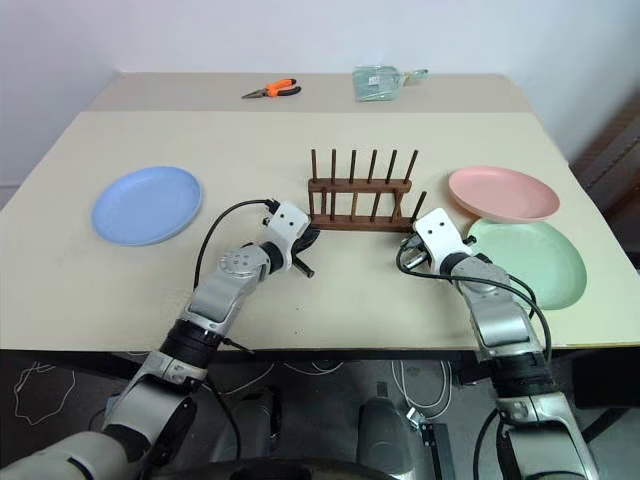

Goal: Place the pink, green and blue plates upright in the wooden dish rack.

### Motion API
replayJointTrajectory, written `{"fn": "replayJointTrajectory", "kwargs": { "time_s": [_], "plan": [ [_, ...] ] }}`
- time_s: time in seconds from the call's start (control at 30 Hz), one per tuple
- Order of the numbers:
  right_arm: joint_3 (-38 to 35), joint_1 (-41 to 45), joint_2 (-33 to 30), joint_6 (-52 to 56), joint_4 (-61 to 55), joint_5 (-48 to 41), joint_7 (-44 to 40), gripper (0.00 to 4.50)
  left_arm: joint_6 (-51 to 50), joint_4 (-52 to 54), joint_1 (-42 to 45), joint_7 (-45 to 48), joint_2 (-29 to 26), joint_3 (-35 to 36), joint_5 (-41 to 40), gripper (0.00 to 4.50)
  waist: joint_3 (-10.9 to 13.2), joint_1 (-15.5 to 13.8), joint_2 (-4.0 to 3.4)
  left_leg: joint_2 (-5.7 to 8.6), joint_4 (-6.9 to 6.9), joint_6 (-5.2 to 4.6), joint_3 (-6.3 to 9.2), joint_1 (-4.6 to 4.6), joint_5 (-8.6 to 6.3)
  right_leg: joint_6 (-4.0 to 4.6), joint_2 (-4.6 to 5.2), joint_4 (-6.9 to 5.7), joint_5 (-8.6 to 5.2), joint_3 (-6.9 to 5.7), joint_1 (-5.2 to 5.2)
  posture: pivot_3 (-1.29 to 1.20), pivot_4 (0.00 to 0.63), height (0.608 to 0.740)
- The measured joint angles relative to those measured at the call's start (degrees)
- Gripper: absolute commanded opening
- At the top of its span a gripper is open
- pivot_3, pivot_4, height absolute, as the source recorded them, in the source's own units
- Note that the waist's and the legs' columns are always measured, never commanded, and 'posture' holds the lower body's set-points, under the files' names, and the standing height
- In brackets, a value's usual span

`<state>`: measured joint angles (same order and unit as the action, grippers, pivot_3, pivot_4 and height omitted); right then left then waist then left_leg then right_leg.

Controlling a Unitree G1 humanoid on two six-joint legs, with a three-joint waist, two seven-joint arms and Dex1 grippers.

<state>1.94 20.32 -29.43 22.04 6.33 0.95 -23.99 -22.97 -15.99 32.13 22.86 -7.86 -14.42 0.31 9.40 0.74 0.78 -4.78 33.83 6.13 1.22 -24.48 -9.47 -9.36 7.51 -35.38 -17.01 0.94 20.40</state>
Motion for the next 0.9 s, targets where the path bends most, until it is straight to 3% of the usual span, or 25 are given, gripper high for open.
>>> {"fn": "replayJointTrajectory", "kwargs": {
  "time_s": [0.1,0.23,0.4,0.6,0.73,0.83,0.9],
  "plan": [
    [-0.5,0.4,-0.2,-0.5,-0.3,-0.7,-1.4,1.26,0.9,-0.2,0.0,0.4,0.0,0.0,0.0,0.0,0.0,-0.1,0.01,0.01,-0.03,0.0,0.0,-0.05,0.0,-0.01,0.0,0.06,0.0,0.0,0.0,0.0,0.15,0.74],
    [-1.6,-3.9,-7.9,-3.0,-5.3,-0.5,-4.8,3.24,0.8,7.7,-5.5,6.4,-2.4,0.4,-3.1,0.0,0.0,-0.3,-0.06,0.05,-0.37,0.02,-0.01,-0.39,0.0,-0.27,0.01,0.08,0.02,0.03,0.19,0.0,0.15,0.74],
    [-6.5,-4.7,-19.4,-4.7,-7.4,2.4,-7.2,3.24,-0.4,19.2,-11.3,15.4,-5.5,-0.9,-8.2,0.0,0.0,-0.8,-0.07,0.01,-0.75,0.24,-0.01,-0.61,0.16,-0.35,-0.04,0.06,0.02,0.02,0.64,0.0,0.15,0.74],
    [-3.7,-1.3,-26.4,-9.1,-1.2,9.8,-7.3,3.24,-1.5,28.4,-11.5,21.6,-8.3,-2.5,-12.3,0.0,0.0,-1.2,-0.08,0.02,-0.61,0.17,-0.01,-0.71,0.12,-0.19,-0.04,0.17,-0.06,0.04,0.66,0.0,0.15,0.74],
    [-0.8,0.6,-27.7,-13.2,6.2,13.4,-7.8,3.24,-1.5,29.7,-11.4,22.8,-9.0,-2.8,-13.3,0.0,0.0,-1.5,-0.07,0.03,-0.55,0.12,-0.01,-0.79,0.15,-0.17,-0.04,0.18,-0.06,0.05,0.66,0.0,0.15,0.74],
    [1.4,1.4,-27.7,-16.3,11.2,14.8,-7.7,2.38,-1.5,29.7,-11.1,22.1,-9.0,-2.7,-13.3,0.0,0.0,-1.4,-0.08,0.03,-0.57,0.11,-0.01,-0.84,0.15,-0.31,-0.04,0.18,0.01,0.05,0.73,0.0,0.15,0.74],
    [2.1,2.3,-27.6,-17.9,14.2,15.9,-7.1,1.46,-1.5,29.7,-11.1,21.8,-9.1,-2.7,-13.3,0.0,0.1,-1.4,-0.1,0.03,-0.59,0.13,-0.01,-0.84,0.17,-0.32,-0.04,0.17,0.02,0.05,0.76,0.0,0.15,0.74]
  ]
}}
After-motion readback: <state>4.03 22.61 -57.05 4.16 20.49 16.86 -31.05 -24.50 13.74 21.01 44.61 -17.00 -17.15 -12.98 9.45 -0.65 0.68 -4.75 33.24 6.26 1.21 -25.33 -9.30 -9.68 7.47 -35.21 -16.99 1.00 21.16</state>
